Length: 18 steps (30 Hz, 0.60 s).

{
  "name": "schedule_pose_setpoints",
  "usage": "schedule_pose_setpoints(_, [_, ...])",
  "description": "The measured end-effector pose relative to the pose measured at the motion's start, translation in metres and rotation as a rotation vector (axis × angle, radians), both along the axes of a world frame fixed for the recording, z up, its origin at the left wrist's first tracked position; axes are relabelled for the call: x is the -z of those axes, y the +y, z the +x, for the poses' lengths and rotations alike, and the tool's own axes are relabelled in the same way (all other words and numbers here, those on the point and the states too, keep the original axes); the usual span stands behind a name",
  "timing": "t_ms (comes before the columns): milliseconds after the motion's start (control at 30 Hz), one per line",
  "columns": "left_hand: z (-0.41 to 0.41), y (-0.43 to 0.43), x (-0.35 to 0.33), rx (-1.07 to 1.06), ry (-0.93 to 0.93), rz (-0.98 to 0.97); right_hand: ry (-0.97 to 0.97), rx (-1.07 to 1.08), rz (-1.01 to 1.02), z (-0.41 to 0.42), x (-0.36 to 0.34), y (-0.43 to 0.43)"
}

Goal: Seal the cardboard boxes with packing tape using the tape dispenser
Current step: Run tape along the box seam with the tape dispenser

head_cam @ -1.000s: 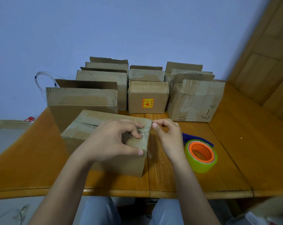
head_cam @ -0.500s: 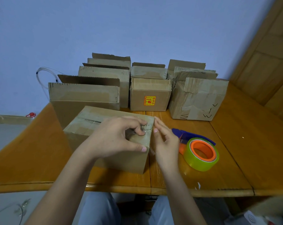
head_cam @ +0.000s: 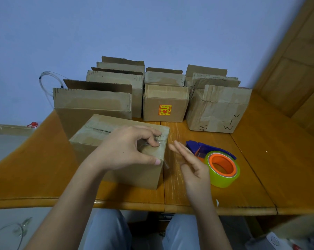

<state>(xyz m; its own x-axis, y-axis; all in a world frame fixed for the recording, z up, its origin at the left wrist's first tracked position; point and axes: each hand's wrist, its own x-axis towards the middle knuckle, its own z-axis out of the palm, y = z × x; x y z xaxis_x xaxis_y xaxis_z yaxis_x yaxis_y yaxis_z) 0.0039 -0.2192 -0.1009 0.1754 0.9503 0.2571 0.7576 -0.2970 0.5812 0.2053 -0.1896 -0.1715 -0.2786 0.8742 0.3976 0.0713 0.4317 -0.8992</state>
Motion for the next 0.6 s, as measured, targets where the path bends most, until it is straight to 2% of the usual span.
schedule_pose_setpoints(100, [0.0, 0.0, 0.0, 0.007, -0.004, 0.003, 0.067, 0.062, 0.014, 0.004, -0.005, -0.016])
schedule_pose_setpoints(367, [0.0, -0.002, 0.001, 0.014, -0.012, 0.025, -0.104, 0.163, 0.167, -0.015, 0.007, -0.036])
schedule_pose_setpoints(600, [0.0, -0.002, 0.002, 0.021, -0.014, 0.045, -0.043, 0.31, 0.252, -0.028, 0.009, -0.033])
